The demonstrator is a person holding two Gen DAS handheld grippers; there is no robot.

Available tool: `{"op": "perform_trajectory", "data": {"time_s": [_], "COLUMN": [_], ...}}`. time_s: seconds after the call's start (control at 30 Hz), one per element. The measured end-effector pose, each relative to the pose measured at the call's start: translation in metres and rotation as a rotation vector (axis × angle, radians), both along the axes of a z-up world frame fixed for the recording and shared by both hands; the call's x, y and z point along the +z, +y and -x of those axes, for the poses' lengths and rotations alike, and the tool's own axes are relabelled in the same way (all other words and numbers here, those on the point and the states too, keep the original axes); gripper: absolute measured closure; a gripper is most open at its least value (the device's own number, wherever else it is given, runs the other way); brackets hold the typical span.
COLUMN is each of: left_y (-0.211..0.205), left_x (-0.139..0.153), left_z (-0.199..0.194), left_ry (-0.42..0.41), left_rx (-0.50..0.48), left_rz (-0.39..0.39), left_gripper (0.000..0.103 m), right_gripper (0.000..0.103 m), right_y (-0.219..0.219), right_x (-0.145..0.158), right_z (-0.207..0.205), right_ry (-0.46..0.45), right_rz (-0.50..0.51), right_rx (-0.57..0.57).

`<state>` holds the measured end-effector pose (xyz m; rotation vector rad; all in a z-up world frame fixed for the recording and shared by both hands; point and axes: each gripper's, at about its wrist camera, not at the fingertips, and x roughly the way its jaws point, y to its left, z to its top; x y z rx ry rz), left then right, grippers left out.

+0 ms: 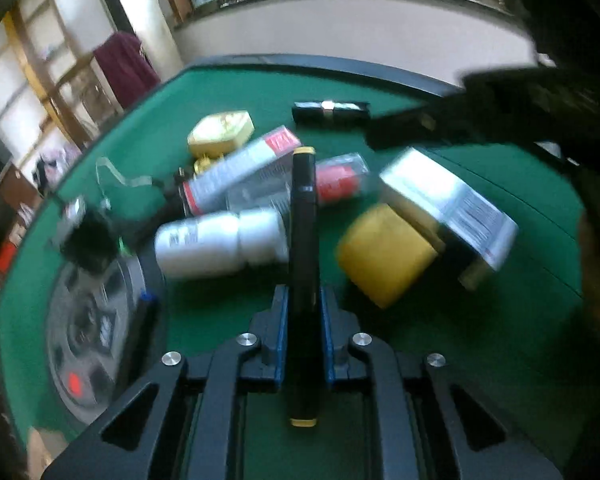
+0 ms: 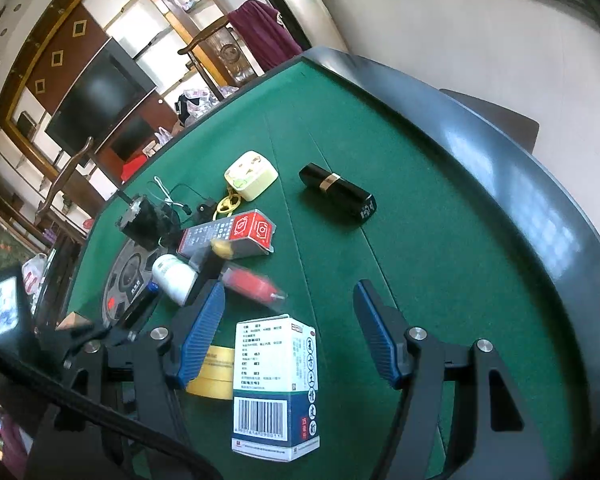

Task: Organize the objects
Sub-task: 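Grasp the yellow-capped black marker with the left tool, then carry the marker toward the cardboard tray with the left tool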

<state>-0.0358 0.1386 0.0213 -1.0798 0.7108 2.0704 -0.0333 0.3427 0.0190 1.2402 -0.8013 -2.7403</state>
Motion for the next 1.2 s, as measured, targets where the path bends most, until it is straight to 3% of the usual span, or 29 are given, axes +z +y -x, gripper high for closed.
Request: {"op": "perform_trajectory", "data": {"time_s": [0.2,0.4,0.53,0.63,0.87,1.0,1.1,1.2], "left_y": [-0.039,-0.027,-0.024,-0.045,-0.13,-0.189,-0.225,-0.254], "left_x": [0.0,-0.003,-0.005,0.001,0.05,0.081,0.091,0.094], "left_z": [-0.024,-0.026,-0.028,-0.035,-0.083,-0.105,-0.114,-0.119], "left_ry": [-0.071,-0.001,0.018,-0.04,-0.012,0.024,0.058,0.086], "left_rx": [0.082,0.145,0.191,0.234,0.345,0.423,0.471,0.517], "left_rz": [-0.009,-0.004,-0.042,-0.13,-0.392,-0.537,-0.602,-0.646], "left_gripper": [0.091,0.088,0.091,0.092,0.091,0.091,0.091,0.091], "right_gripper": [0.037,0.037,0.037,0.037,0.037,0.037,0.037,0.034], "right_y": [0.0,-0.003,-0.001,0.0,-0.008,-0.033,-0.064,-0.113], "right_x": [-0.002,-0.002,-0.002,-0.002,0.006,0.029,0.051,0.056], "right_z": [0.001,0.001,0.001,0.001,-0.003,-0.015,-0.027,-0.016], "right_ry": [-0.018,-0.025,-0.019,-0.016,0.03,0.1,0.127,0.062], "right_rz": [0.007,-0.024,-0.045,-0.057,-0.114,-0.256,-0.195,-0.125], "right_rx": [0.0,-0.003,-0.018,-0.026,-0.007,-0.003,0.102,0.273]}}
